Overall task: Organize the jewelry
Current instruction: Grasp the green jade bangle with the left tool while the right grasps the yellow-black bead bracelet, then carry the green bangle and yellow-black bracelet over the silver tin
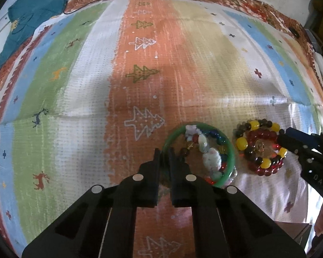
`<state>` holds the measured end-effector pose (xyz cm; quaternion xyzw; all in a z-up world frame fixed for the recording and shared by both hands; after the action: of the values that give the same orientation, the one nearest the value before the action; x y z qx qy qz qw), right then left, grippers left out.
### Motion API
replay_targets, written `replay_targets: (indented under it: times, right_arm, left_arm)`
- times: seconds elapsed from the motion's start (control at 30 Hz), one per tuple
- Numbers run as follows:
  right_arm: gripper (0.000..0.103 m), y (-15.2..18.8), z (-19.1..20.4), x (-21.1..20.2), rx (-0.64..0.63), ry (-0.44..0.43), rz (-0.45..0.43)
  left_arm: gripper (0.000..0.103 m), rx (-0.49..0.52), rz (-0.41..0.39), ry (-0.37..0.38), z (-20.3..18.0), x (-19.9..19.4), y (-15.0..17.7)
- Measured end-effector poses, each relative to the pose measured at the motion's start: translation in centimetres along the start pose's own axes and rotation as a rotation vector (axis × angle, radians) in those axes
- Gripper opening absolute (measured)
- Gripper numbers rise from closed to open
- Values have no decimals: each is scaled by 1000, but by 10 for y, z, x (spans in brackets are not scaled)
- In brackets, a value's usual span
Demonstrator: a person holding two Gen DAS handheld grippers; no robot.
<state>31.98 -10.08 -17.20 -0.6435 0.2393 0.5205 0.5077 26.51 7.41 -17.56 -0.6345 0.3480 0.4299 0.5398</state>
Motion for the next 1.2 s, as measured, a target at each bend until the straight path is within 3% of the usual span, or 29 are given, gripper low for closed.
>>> replay_targets:
  times: [0.27, 1.0, 1.2]
  right_arm:
    - [11, 0, 5, -4, -30, 18, -24]
    - [11, -2, 21, -66, -84, 7, -166]
    - [11, 1, 17, -78, -65, 17, -184]
  left_arm:
    - [6, -14, -16, 3, 2, -6, -4]
    - [7, 15, -121, -14, -7, -54, -17]
    - [7, 45, -143, -55, -13, -64, -13]
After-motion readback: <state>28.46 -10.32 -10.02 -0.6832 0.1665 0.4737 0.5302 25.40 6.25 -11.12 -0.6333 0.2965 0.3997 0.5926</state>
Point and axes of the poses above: each gripper's, at about its wrist camera, not at the fingertips, and x roughly the way its jaws point, z to its left, y to its underside, the point moved 2 cm from there along x, roughly the way its jaws point, and after that the axes turned 2 degrees about x, right-handed, at the moved point
